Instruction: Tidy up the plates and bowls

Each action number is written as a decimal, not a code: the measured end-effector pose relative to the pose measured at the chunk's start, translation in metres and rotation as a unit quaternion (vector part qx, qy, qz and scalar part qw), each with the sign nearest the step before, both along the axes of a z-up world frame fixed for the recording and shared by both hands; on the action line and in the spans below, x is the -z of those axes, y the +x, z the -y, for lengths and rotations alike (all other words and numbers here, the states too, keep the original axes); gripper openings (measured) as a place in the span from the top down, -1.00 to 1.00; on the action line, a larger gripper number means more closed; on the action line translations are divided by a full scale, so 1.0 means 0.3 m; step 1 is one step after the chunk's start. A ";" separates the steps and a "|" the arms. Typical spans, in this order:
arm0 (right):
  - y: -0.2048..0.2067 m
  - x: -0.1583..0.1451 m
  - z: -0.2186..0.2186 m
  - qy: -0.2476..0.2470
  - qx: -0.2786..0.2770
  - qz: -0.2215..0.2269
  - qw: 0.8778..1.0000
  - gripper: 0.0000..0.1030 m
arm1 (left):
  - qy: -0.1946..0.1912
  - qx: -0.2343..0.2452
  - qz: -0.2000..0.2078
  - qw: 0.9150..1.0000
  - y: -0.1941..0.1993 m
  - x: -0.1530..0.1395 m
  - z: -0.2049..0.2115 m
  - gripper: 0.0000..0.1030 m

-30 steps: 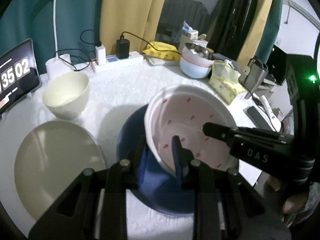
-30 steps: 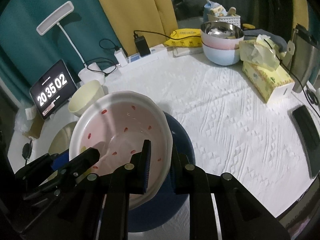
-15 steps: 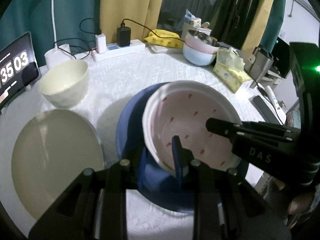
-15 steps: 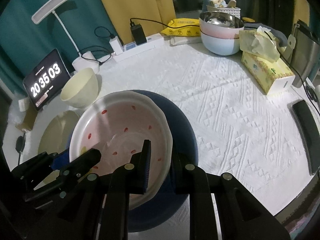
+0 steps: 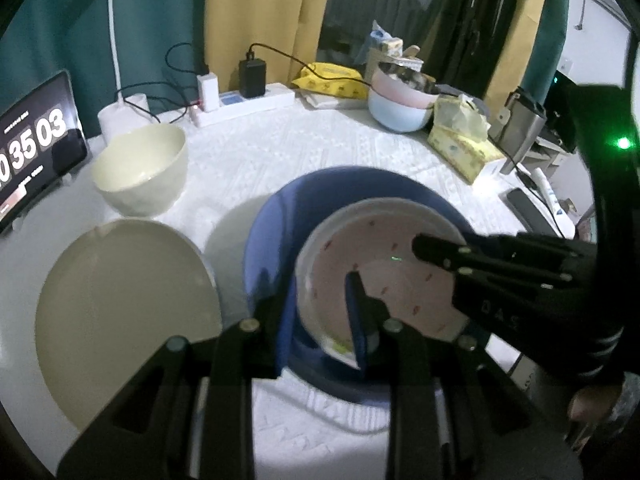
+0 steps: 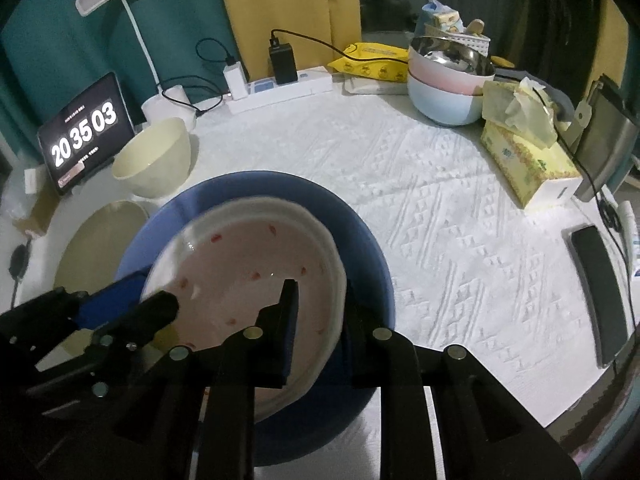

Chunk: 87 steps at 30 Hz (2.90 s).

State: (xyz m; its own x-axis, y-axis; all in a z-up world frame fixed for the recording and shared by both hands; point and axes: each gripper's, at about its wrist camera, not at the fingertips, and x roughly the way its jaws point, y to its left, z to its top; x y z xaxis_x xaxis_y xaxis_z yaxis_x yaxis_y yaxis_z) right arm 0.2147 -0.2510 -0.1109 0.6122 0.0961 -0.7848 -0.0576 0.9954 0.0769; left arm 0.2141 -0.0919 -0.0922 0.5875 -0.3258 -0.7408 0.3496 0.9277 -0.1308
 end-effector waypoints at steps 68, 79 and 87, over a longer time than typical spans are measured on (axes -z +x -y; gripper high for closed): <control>0.127 -0.164 -0.317 -0.039 -0.095 0.049 0.994 0.41 | -0.034 -0.113 0.058 0.991 0.100 -0.113 -0.405 0.31; 0.193 -0.164 -0.403 -0.050 -0.112 0.046 0.991 0.41 | -0.031 -0.126 0.067 0.989 0.156 -0.120 -0.465 0.31; 0.258 -0.163 -0.459 -0.054 -0.119 0.045 0.990 0.41 | -0.034 -0.136 0.072 0.987 0.219 -0.116 -0.513 0.31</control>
